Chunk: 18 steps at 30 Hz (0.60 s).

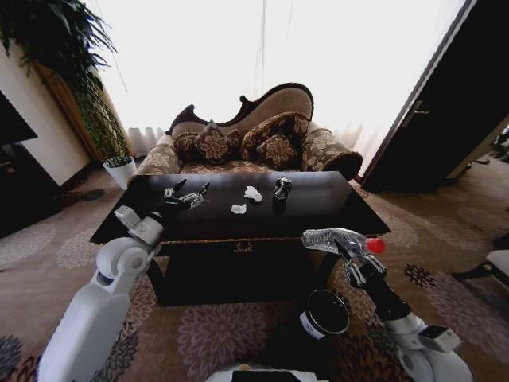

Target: Move to the front of the table and place the trash on the table into the trash bin.

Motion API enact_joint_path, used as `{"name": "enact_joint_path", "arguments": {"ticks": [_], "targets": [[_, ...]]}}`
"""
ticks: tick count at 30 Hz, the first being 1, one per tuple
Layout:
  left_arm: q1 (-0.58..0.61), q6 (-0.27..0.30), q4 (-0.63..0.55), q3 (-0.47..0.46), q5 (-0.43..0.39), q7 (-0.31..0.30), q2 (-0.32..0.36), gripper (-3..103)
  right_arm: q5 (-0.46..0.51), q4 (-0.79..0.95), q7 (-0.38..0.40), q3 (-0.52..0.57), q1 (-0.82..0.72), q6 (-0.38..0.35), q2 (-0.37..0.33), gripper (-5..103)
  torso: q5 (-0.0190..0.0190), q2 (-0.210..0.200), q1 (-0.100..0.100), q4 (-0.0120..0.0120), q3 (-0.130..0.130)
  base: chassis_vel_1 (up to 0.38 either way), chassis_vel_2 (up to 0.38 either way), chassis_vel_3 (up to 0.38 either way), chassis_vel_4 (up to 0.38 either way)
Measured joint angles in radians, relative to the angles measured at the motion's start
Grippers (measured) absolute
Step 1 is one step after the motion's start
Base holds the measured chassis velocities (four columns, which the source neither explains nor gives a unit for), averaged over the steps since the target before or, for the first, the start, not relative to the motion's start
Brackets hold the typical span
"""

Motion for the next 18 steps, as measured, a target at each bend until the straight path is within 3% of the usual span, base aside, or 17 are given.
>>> {"name": "enact_joint_path", "arguments": {"ticks": [9, 18], "targets": [[0.006, 0.0, -0.017, -0.031, -0.012, 0.006, 0.016, 100, -0.061, -0.247, -0.028, 0.031, -0.007, 0.119, -0.025, 23, 0.0004, 0.0, 0.0, -0.0002, 0.0, 0.0, 0.0, 0.0, 0.0], [0.011, -0.001, -0.032, -0.071, -0.031, 0.006, 0.033, 100, -0.076, -0.438, 0.001, -0.019, 0.071, 0.143, 0.016, 23, 0.0002, 0.0, 0.0, 0.0, 0.0, 0.0, 0.0, 0.0, 0.0]]}}
